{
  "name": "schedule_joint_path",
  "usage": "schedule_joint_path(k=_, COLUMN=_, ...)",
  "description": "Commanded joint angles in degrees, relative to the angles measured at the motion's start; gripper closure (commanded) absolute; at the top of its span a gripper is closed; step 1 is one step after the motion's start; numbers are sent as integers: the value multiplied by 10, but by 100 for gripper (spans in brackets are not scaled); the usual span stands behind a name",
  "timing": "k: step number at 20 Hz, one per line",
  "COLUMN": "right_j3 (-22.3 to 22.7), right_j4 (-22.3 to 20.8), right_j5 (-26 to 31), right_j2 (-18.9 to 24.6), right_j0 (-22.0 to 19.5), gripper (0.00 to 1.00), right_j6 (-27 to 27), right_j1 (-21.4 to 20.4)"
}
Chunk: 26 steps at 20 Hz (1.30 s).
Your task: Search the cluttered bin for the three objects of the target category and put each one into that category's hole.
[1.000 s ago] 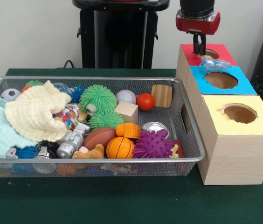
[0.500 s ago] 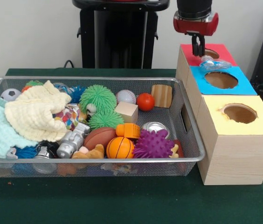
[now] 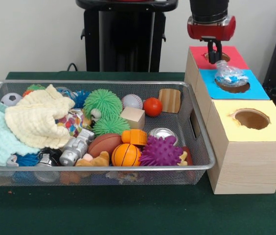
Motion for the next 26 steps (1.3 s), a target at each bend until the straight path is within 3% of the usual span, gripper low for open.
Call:
schedule_joint_path(k=1, right_j3=-63, right_j4=19, right_j5=-6, right_j2=42, right_j0=14, gripper=100, right_j6=99, right_j1=8)
schedule_joint_path(k=13, right_j3=-75, right_j4=19, right_j5=-13, right_j2=40, right_j0=26, gripper=100, right_j6=102, right_j1=7)
schedule_joint_path(k=21, right_j3=-93, right_j4=16, right_j5=1, right_j2=10, right_j0=47, gripper=100, right_j6=96, right_j1=8)
schedule_joint_path(k=26, right_j3=-113, right_j4=6, right_j5=156, right_j2=-98, right_j0=112, gripper=100, right_j6=129, right_j1=-12)
